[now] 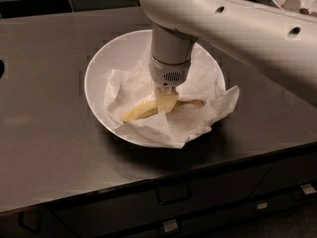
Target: Pick banana from white bowl
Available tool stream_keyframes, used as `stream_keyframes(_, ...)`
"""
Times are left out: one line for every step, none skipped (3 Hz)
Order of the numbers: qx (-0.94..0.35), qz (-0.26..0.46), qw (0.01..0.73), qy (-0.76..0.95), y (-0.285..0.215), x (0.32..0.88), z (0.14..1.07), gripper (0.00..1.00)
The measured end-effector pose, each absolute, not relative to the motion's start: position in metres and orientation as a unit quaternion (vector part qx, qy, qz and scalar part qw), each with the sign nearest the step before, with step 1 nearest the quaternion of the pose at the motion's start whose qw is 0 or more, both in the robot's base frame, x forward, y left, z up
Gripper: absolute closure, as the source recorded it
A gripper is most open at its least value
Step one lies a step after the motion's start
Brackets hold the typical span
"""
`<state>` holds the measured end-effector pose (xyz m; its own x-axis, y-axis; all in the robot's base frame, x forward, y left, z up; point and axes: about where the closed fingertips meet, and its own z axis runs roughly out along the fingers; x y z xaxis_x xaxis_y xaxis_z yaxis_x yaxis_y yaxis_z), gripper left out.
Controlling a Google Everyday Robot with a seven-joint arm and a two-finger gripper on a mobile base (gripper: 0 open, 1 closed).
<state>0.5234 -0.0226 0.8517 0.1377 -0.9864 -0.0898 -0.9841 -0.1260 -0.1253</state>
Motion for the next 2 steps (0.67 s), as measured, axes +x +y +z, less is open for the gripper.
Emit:
stream_keyframes(-0.75, -0.007, 0.077, 0.657, -0.023, 0.523, 0.852, 1.0)
stream_keyframes(-0.752, -0.003, 0.114, 0.649, -0.025, 0.52, 0.866, 1.0)
